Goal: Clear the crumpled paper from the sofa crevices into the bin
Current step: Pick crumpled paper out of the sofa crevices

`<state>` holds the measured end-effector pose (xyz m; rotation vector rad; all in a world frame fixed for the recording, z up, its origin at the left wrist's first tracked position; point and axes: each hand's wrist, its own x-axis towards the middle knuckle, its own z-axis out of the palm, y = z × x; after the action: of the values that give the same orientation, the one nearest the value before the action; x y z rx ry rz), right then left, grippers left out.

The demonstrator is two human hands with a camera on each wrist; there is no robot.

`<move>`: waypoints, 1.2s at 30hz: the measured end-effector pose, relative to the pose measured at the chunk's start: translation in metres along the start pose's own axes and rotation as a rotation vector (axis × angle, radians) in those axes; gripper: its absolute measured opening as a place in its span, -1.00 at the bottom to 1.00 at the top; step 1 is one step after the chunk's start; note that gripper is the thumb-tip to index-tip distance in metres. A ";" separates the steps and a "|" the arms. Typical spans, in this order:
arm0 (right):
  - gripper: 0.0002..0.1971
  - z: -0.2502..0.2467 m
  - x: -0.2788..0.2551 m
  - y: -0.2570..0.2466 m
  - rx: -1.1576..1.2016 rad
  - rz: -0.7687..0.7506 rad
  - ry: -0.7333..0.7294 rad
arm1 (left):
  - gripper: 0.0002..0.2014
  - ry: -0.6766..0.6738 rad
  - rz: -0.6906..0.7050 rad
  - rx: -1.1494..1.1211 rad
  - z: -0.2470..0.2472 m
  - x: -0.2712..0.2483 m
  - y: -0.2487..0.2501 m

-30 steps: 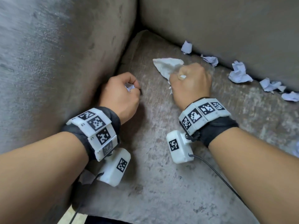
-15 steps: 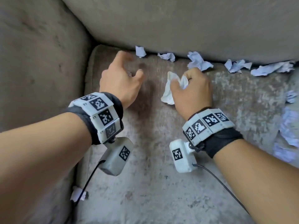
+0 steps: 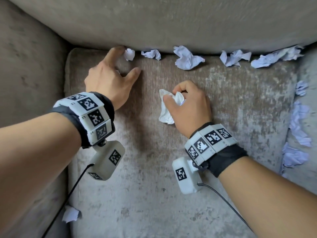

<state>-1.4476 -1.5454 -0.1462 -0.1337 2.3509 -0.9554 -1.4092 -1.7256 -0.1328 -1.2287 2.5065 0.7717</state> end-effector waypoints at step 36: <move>-0.89 0.002 0.004 0.004 0.059 -0.023 0.004 | -0.77 -0.075 0.135 0.021 0.035 -0.013 0.041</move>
<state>-1.4490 -1.5445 -0.1523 -0.1355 2.3271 -1.0366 -1.4344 -1.6770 -0.1418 -1.0134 2.5495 0.8050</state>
